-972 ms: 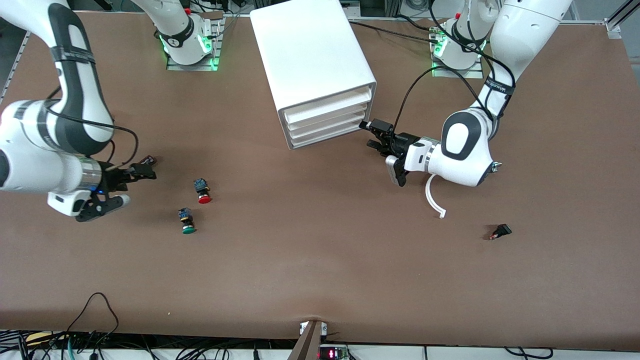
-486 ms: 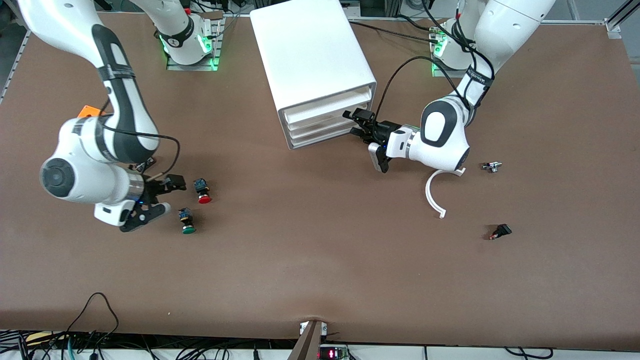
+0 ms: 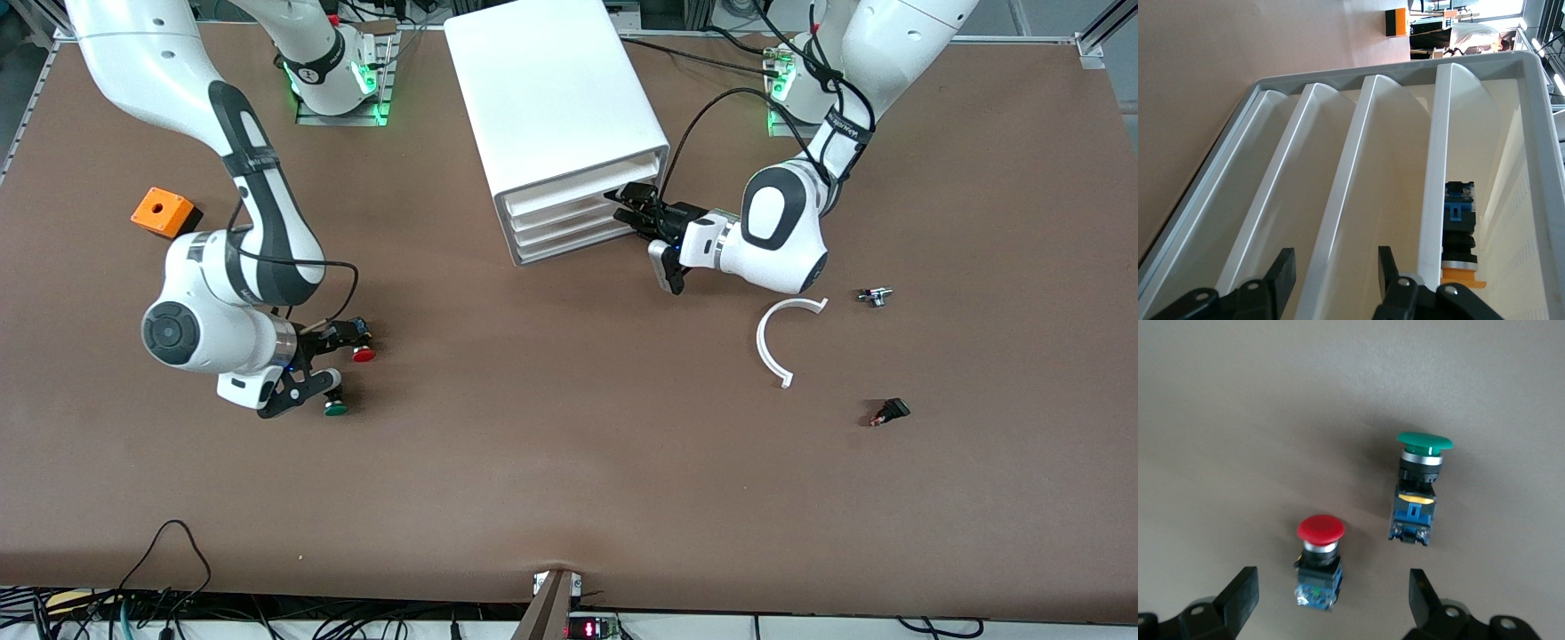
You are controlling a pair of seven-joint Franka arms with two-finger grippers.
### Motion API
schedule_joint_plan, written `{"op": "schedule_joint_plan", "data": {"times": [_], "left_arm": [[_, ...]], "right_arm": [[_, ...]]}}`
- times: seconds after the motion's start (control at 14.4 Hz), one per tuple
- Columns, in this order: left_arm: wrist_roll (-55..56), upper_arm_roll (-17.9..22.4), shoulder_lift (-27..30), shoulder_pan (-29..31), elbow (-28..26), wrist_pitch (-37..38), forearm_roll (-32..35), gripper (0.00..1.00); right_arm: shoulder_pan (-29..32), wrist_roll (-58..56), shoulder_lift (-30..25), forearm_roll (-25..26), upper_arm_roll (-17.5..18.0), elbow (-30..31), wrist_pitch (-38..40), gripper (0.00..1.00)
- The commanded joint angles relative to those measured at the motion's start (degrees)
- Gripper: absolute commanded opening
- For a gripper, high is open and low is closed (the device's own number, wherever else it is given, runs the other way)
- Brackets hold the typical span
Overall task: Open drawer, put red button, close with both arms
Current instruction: 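Pull the drawer open with the left gripper while the right gripper descends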
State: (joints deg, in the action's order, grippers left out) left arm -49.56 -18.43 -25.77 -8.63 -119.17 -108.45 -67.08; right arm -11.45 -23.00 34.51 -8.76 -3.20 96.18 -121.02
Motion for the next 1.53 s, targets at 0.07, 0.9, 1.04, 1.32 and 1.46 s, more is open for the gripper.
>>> {"op": "schedule_joint_plan", "data": {"times": [0.07,0.9,1.04,1.32,1.46], "left_arm": [[-1.4,-1.0,2.0,0.1,-3.1,-0.5,-1.6,0.57],[-1.4,-0.9,1.2,0.1,-2.3,-0.6,-1.0,0.00],[-1.3,-0.7,1.2,0.9,-0.8,0.0,-0.7,0.00],[-1.2,-0.5,-1.1,2.9,3.9,1.0,0.7,0.00],[-1.2,-0.4,-3.1,2.9,6.1,1.0,0.8,0.00]], "right_arm": [[-0.2,-1.1,-2.7,-1.1,0.2,9.7,-9.7,1.00],[-2.0,-0.9,-6.4,-0.4,0.6,15.9,-11.2,1.00],[-2.0,-0.7,-5.7,-0.8,0.6,15.9,-11.7,1.00],[-2.1,-1.6,-5.2,0.0,0.6,16.2,-13.7,1.00],[-2.1,-1.7,-5.2,0.0,0.5,16.7,-15.5,1.00]]}}
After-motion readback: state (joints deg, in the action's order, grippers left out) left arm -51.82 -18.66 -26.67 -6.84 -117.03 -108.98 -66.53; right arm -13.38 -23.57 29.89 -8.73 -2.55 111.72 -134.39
